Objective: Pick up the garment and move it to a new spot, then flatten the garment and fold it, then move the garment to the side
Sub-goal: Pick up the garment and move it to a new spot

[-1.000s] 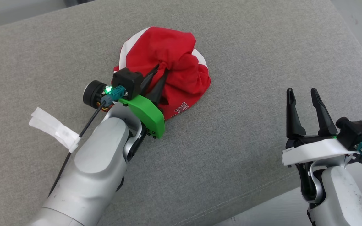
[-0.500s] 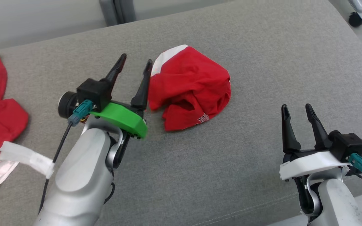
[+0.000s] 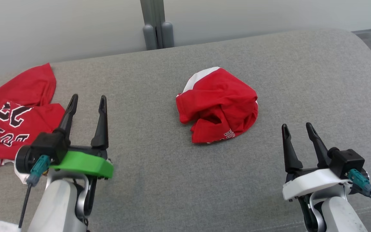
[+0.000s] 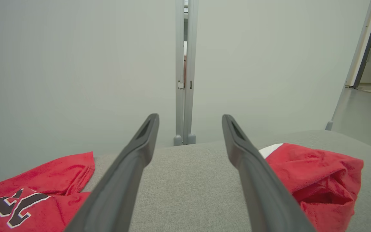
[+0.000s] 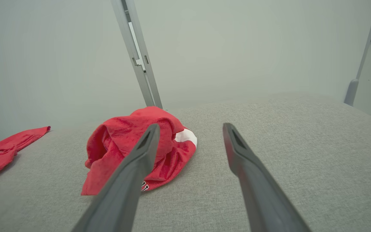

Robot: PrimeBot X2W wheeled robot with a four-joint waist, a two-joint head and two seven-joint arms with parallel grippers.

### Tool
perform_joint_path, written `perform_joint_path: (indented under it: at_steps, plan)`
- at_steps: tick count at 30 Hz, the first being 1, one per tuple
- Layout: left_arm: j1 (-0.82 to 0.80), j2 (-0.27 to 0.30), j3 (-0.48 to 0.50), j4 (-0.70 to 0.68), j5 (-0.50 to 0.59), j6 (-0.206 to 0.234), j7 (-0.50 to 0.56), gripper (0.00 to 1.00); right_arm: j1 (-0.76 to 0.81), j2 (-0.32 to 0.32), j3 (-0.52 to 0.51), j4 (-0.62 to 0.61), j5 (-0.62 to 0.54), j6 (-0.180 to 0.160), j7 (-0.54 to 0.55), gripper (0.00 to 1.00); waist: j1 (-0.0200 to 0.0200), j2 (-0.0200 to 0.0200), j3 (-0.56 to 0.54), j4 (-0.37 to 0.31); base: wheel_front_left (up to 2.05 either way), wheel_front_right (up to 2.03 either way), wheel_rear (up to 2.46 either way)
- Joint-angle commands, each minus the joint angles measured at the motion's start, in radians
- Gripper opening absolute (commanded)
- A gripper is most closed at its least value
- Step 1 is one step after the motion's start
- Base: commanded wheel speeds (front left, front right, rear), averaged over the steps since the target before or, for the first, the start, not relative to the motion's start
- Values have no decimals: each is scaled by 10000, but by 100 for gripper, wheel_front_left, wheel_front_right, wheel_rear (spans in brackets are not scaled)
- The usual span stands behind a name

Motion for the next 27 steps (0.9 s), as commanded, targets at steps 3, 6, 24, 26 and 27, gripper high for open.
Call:
perform_joint_path:
  at_steps: [3,6,24,26,27]
  plan:
    - [946,96,469,-285,136,54,-1,100,240,-28,45,77,-143,1,-23,100,1,0,-560,465,0,0,0]
    - [1597,157,885,-553,243,58,-1,100,303,-28,93,62,-189,1,26,100,1,0,-672,587,0,0,0]
    - [3655,-361,2138,-1448,872,-275,-2,100,642,-29,292,-246,-340,1,367,100,1,0,-939,1037,0,0,0]
    - [3719,-390,2212,-1471,973,-315,-2,100,676,-28,289,-284,-361,1,394,100,1,0,-959,1028,0,0,0]
    - [3754,-404,2238,-1488,1019,-322,-2,100,679,-29,281,-290,-362,1,409,100,1,0,-965,1024,0,0,0]
